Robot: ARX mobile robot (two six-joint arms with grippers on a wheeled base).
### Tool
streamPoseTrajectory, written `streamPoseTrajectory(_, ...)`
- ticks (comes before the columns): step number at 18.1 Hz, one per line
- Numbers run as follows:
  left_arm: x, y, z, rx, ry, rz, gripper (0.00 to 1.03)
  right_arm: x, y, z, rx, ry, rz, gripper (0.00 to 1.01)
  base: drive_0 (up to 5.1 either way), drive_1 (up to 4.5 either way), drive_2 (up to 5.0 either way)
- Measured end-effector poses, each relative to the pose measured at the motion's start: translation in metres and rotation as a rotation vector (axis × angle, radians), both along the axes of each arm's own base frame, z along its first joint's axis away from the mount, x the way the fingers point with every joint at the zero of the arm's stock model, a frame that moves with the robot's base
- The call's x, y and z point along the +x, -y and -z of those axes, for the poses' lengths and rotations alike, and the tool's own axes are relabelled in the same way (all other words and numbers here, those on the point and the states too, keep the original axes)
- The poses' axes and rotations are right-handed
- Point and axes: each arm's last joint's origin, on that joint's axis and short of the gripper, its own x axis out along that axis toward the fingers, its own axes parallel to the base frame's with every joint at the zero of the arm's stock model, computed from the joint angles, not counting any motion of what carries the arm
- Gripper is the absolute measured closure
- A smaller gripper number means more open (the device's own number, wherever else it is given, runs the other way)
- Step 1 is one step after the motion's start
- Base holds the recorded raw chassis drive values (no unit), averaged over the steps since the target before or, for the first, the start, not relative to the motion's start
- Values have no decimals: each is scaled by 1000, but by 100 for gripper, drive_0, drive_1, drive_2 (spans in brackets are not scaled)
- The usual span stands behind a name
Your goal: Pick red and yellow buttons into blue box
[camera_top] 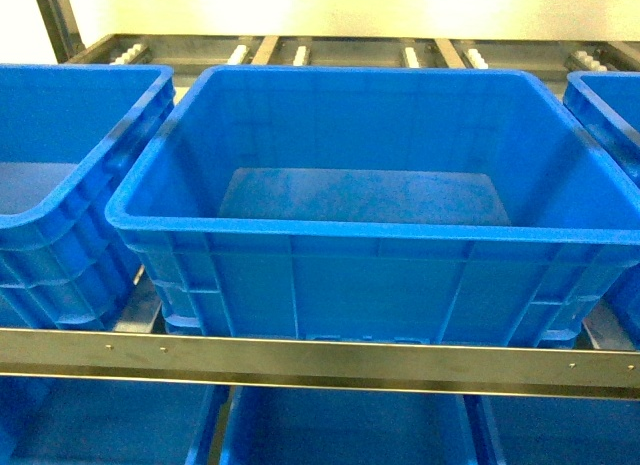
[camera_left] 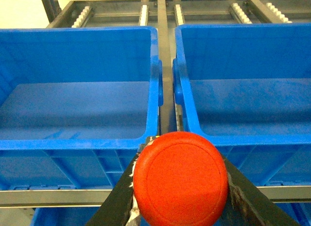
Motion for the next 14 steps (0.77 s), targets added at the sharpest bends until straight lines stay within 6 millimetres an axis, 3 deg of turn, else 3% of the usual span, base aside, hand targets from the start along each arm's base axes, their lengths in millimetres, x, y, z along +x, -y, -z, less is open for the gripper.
streamPoseTrajectory(4,0,1,1,0,-3,9,72,0,0,0,0,0,1,63,6,30,-18)
streamPoseTrajectory(12,0,0,0,-1,1,2,72,0,0,0,0,1,1,63,-1,395,-396)
streamPoseTrajectory(14,0,0,0,-1,2,3,72,0,0,0,0,0,1,63,0,0,0)
